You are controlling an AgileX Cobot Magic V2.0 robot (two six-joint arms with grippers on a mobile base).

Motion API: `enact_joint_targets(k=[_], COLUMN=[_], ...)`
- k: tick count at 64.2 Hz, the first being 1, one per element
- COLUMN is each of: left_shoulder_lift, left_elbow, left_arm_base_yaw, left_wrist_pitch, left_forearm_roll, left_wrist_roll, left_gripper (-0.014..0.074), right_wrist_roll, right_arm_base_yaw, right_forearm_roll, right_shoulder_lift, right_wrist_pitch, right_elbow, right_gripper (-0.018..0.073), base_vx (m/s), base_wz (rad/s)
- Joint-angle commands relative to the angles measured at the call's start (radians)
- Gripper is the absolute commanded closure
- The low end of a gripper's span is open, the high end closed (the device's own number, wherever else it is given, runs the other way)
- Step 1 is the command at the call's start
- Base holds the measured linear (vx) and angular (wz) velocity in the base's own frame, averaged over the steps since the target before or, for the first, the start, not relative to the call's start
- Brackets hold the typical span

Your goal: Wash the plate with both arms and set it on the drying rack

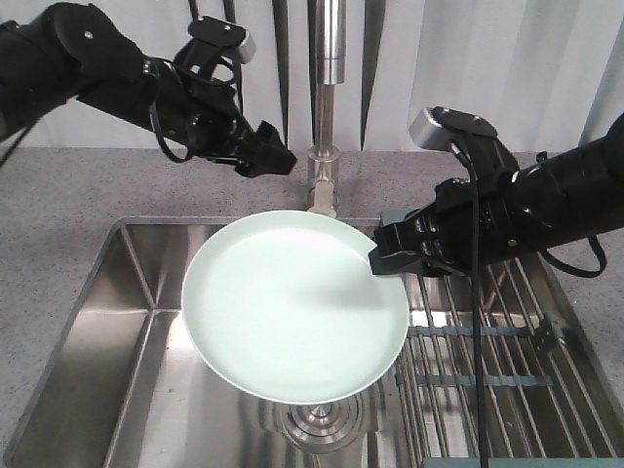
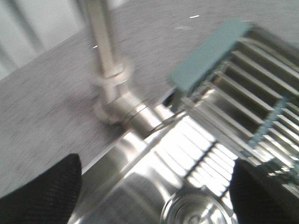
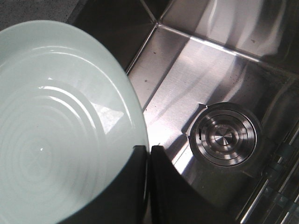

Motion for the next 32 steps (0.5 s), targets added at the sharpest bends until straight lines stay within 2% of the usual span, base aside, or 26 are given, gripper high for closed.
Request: enact_joint_targets(k=[1,5,12,32], left_shoulder_lift=[-0.103,-0.125,-0.186,-0.461], left_elbow=[-0.032,-0.029,0.030,0.395], left_arm_base_yaw=[0.008,0.013,0.013,0.015], left_wrist_pitch=[0.001,0.034,0.039,-0.172], left_forearm_roll=[0.169,0.261,0.355,0.396], left_wrist_roll=[-0.207,-0.296,-0.389,-0.410], left_gripper=[0.0004,0.0004,0.0004,0.0004], right_wrist_roll=[-0.007,-0.007,-0.007,-0.007], right_arm_base_yaw=[-0.004,-0.004,-0.004,-0.004], right_forearm_roll=[0.044,0.044,0.044,0.044], right_shoulder_lift=[-0.036,-0.036,-0.036,-0.036], right_wrist_pitch=[-0.029,-0.029,-0.029,-0.029], right_elbow=[-0.023,-0.023,-0.023,-0.023], right_gripper=[0.0566,0.0566,0.0566,0.0566], base_vx=[0.00,0.00,0.00,0.00], base_wz=[0.00,0.00,0.00,0.00])
